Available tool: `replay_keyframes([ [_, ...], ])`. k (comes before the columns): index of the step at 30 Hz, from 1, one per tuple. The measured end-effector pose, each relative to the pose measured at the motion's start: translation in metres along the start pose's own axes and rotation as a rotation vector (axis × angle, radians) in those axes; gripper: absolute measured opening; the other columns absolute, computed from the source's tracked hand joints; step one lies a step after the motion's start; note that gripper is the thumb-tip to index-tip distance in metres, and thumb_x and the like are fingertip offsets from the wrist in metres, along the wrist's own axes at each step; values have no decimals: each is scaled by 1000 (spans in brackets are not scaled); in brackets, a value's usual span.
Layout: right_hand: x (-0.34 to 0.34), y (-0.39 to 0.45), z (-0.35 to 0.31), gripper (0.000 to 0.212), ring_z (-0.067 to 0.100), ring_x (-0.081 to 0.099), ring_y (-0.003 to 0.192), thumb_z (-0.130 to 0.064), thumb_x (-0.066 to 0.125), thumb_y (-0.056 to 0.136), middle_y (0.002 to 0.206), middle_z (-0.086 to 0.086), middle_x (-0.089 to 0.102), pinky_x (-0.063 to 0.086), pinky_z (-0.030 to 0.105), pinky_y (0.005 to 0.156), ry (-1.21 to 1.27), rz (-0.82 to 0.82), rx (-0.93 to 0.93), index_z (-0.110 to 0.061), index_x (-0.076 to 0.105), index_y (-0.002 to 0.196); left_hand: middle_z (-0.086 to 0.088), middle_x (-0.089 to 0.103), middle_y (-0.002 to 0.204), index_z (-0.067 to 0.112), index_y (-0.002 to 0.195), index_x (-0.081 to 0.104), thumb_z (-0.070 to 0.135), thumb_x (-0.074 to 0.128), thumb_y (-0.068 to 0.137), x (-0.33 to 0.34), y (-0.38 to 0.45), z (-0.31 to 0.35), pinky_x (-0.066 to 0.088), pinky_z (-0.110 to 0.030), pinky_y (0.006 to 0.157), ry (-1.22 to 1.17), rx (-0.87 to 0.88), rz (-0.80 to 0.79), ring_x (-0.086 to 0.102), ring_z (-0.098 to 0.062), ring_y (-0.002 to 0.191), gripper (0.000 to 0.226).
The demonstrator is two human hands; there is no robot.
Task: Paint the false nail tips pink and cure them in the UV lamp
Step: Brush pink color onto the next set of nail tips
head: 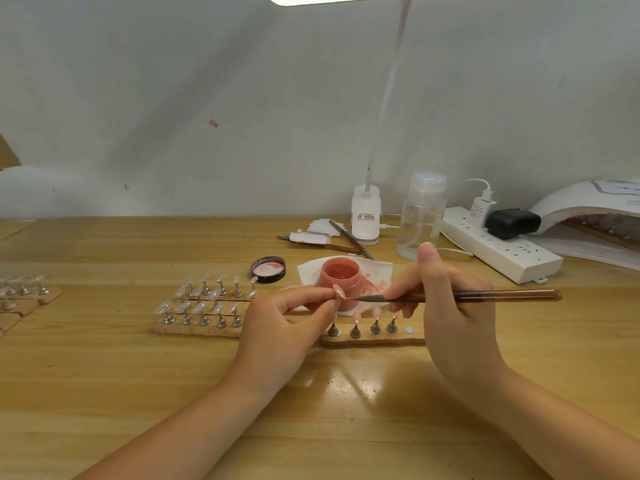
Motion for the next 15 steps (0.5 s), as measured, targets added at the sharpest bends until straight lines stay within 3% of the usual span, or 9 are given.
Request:
replay_keyframes([
  [8,11,0,2,33,1,61,57,-32,51,89,55,-12,64,42,9,57,-84,-75,2,-20,67,63,21,69,81,36,74,69,5,72,73,-1,0,1,41,-3,65,4,11,9,61,7,74,31],
  [15,2,1,-2,41,3,58,51,-38,41,87,54,-8,63,43,11,52,-5,-13,-4,-21,64,58,19,70,79,33,75,71,5,72,74,0,-1,1,41,-3,64,-11,-6,1,61,7,75,28],
])
Point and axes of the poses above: each hand's wrist, its own y-axis towards the middle knuckle, its own x-axis out of the palm, z = x × y, the point moved 8 cm from there along y, towards the middle knuckle
